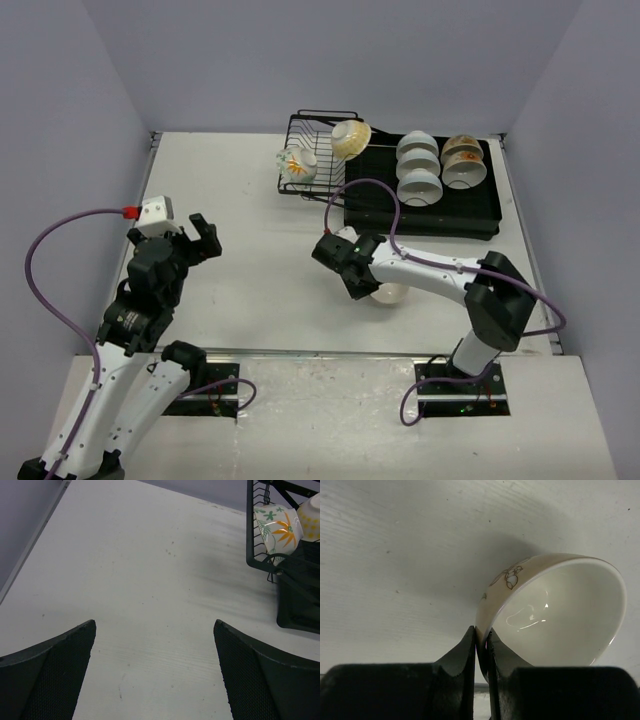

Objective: Unload the bowls from the dish rack

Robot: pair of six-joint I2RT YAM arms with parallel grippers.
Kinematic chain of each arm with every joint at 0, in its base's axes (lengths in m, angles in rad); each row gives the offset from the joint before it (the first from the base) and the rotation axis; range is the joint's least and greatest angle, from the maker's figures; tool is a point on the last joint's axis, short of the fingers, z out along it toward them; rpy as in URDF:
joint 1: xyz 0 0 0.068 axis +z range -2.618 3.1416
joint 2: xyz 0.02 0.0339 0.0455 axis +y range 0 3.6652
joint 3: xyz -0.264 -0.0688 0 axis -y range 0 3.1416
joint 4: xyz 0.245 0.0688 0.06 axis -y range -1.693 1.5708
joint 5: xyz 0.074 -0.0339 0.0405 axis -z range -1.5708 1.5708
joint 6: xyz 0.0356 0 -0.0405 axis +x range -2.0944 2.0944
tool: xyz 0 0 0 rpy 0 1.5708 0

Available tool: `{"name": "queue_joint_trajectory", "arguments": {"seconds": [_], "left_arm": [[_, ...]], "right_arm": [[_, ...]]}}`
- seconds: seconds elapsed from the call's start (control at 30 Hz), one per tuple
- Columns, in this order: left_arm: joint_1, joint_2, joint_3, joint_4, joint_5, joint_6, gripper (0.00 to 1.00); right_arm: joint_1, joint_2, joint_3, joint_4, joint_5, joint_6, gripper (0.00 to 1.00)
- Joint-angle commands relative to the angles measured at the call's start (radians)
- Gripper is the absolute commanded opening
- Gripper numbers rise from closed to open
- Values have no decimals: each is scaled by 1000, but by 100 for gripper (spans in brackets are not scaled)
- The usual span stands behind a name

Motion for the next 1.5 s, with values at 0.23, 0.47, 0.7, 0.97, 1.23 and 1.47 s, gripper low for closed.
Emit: {"name": "queue_joint_trajectory", "arguments": {"seconds": [0.23,0.47,0.7,0.97,1.23,1.47], "left_arm": [[0,-7,9,13,-15,-4,100],[0,-5,9,13,-10,-4,100],[0,-7,8,14,-7,-4,100],[0,-22,8,14,-7,-3,100],[0,-18,9,17,6,-1,100],[-2,-21,8,19,16,-1,100]], "right_arm": [[25,79,-9,21,71,44,3],[46,25,-29,59,51,34,60],[42,-198,64,9,85,-11,82],[-664,-605,-35,450,-190,5,95],[-1032,-602,-279,1050,-371,602,96],[-1123,-450,-392,1230,-475,912,95]]}}
